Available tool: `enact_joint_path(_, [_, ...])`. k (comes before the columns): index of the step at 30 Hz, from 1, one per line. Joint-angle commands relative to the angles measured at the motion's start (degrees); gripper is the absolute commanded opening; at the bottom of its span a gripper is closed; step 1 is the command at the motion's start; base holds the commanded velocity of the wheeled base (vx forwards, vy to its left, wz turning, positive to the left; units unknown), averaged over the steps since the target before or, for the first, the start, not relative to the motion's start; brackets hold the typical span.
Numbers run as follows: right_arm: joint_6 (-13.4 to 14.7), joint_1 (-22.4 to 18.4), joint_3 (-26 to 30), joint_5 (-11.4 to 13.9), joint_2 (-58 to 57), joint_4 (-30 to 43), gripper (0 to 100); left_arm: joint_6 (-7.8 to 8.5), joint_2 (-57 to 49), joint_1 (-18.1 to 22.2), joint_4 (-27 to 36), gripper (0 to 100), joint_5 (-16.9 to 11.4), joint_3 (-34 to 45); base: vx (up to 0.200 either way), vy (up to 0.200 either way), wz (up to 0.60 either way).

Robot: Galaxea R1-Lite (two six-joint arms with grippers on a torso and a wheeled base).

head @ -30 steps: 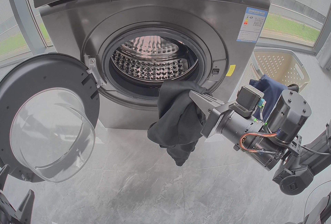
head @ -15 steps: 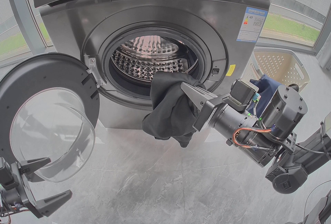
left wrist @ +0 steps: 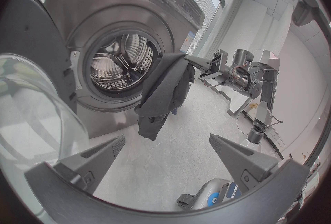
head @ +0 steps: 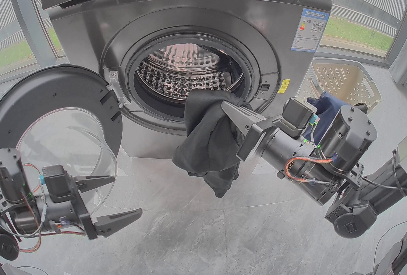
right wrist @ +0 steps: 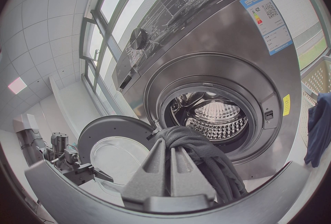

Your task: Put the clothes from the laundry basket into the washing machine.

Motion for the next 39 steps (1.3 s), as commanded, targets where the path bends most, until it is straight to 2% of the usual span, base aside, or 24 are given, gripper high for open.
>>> enact_joint_path(1, [0.04,0.20,0.28,-0.33,0.18,-0.04,0,-0.18,12.15,-4.12,-3.85,100,1.02,-3.03,0.000,0.000,0.00])
enact_joint_path(8, [0.04,0.29,-0.43,-0.42,1.15,-0.04,0,-0.44,17.43,-5.61,-4.47,100,0.85,-3.64,0.000,0.000,0.00])
enact_joint_path(15, [0.04,0.29,-0.25,-0.50,1.59,-1.62,0,-0.79,22.26,-7.02,-9.04,100,0.94,-4.70,0.000,0.000,0.00])
enact_joint_path(21, [-0.05,0.46,-0.43,-0.59,3.08,-2.59,0,-3.52,27.53,-11.59,-12.47,100,1.11,-7.42,0.000,0.000,0.00])
enact_joint_path(27, [-0.14,0.81,-0.78,-0.68,4.49,-3.38,0,-4.13,30.52,-12.21,-13.70,100,2.96,-10.50,0.000,0.000,0.00])
enact_joint_path(33, [-0.14,0.81,-1.75,-0.68,4.75,-3.38,0,-10.37,32.37,-14.40,-15.45,100,2.96,-12.43,0.000,0.000,0.00])
enact_joint_path(35, [-0.14,0.81,-1.83,-0.68,4.75,-3.29,0,-10.99,33.68,-14.67,-15.63,100,3.05,-13.22,0.000,0.000,0.00])
enact_joint_path(39, [-0.14,0.81,-1.92,-0.77,4.66,-3.38,0,-11.07,36.76,-14.75,-16.86,100,3.84,-14.63,0.000,0.000,0.00])
